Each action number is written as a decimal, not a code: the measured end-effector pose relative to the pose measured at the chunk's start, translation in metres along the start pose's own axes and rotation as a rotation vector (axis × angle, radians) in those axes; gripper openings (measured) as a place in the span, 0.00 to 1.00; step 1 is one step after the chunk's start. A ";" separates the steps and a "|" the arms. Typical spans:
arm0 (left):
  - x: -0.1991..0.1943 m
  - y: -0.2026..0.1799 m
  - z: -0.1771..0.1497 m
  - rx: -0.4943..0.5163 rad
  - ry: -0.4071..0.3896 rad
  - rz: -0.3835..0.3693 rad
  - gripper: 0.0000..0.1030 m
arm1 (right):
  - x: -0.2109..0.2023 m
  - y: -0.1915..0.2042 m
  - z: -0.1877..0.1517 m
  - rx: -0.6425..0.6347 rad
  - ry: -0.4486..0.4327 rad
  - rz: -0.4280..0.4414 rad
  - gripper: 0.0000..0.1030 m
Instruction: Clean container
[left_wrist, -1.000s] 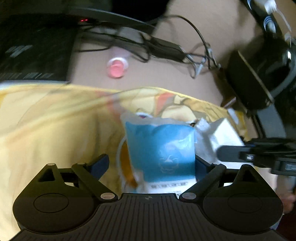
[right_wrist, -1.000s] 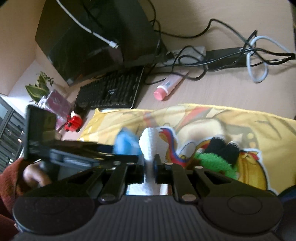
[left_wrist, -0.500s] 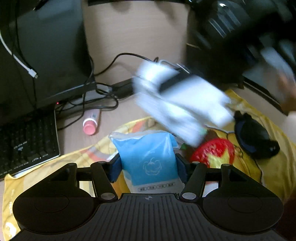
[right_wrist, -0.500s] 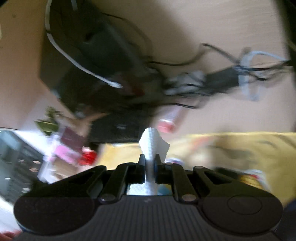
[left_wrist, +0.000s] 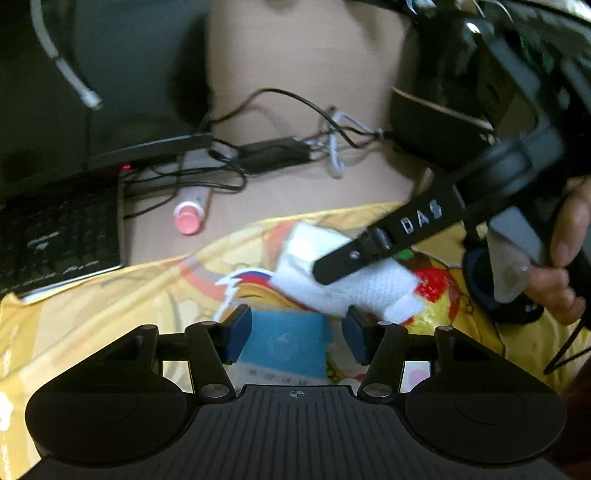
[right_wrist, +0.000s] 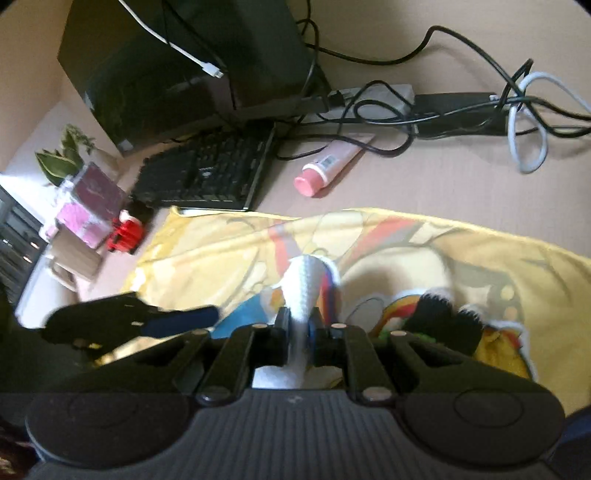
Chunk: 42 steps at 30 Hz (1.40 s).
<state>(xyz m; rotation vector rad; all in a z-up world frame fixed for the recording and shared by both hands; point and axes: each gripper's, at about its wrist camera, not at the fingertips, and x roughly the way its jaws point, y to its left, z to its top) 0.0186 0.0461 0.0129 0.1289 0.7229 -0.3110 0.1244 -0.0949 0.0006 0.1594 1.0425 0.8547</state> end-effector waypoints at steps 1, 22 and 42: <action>0.003 -0.004 0.003 0.024 -0.004 -0.003 0.57 | -0.002 0.001 0.001 0.003 -0.004 0.024 0.12; -0.005 0.036 -0.030 -0.063 0.098 -0.019 0.85 | -0.018 0.006 0.021 0.027 -0.035 0.067 0.12; 0.009 0.047 -0.037 -0.236 0.179 -0.084 0.67 | -0.025 0.003 0.003 -0.031 -0.031 -0.043 0.12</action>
